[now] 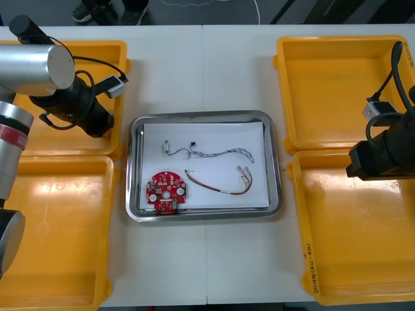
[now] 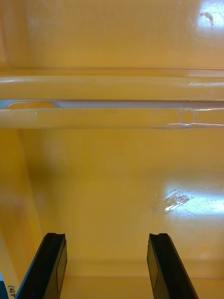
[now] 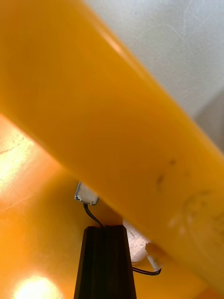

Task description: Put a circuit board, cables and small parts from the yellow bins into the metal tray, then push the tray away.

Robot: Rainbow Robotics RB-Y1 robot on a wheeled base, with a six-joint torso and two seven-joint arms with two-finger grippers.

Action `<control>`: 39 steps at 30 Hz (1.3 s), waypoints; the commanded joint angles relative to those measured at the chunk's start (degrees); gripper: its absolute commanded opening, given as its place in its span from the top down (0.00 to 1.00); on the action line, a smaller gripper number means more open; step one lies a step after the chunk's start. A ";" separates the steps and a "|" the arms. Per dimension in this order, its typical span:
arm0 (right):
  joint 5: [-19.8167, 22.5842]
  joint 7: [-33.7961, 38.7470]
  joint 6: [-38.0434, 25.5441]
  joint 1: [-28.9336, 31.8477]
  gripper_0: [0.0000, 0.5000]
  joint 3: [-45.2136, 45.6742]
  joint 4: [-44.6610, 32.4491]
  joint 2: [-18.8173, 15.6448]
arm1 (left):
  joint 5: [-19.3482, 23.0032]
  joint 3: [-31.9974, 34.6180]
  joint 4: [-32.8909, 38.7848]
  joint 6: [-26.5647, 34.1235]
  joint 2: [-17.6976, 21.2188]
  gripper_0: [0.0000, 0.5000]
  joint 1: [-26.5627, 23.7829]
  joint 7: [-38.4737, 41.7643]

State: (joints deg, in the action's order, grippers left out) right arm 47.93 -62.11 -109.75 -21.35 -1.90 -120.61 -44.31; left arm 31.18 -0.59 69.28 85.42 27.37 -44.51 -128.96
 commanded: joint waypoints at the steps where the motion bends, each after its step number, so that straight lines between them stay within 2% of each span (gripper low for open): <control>1: -0.29 2.52 -0.25 0.44 0.00 1.63 -1.64 0.01 | 1.87 3.22 3.49 2.29 1.72 1.00 1.09 3.02; 9: -0.29 2.52 -0.25 0.44 0.00 1.63 -1.64 0.01 | 4.50 4.45 4.37 5.10 6.55 1.00 1.09 2.93; 17: -0.29 2.52 -0.25 0.44 0.00 1.63 -1.64 0.01 | 5.03 5.95 4.37 6.51 11.03 1.00 1.79 2.93; 31: -0.29 2.52 -0.25 0.44 0.00 1.63 -1.64 0.01 | 3.01 9.81 4.29 5.98 11.91 1.00 4.17 3.11; 33: -0.29 2.52 -0.25 0.44 0.00 1.63 -1.64 0.01 | 2.83 9.81 4.29 5.98 11.83 0.96 4.17 3.11; 34: -0.29 2.52 -0.25 0.44 0.00 1.63 -1.64 0.01 | 2.83 9.90 4.37 5.98 11.83 0.93 4.17 3.11; 37: -0.29 2.52 -0.25 0.44 0.00 1.63 -1.64 0.01 | 2.83 9.81 4.37 5.89 11.83 0.28 4.26 3.11; 38: -0.29 2.52 -0.25 0.44 0.00 1.63 -1.64 0.01 | 2.83 9.81 4.37 5.89 11.83 0.12 4.26 3.11; 39: -0.29 2.52 -0.25 0.44 0.00 1.63 -1.64 0.01 | 2.74 9.90 4.37 5.89 11.83 0.04 4.26 3.19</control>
State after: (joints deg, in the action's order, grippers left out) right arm 47.93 -62.11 -109.75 -21.33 -1.89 -120.64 -44.30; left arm 34.58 7.81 71.65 91.35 36.62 -40.89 -128.96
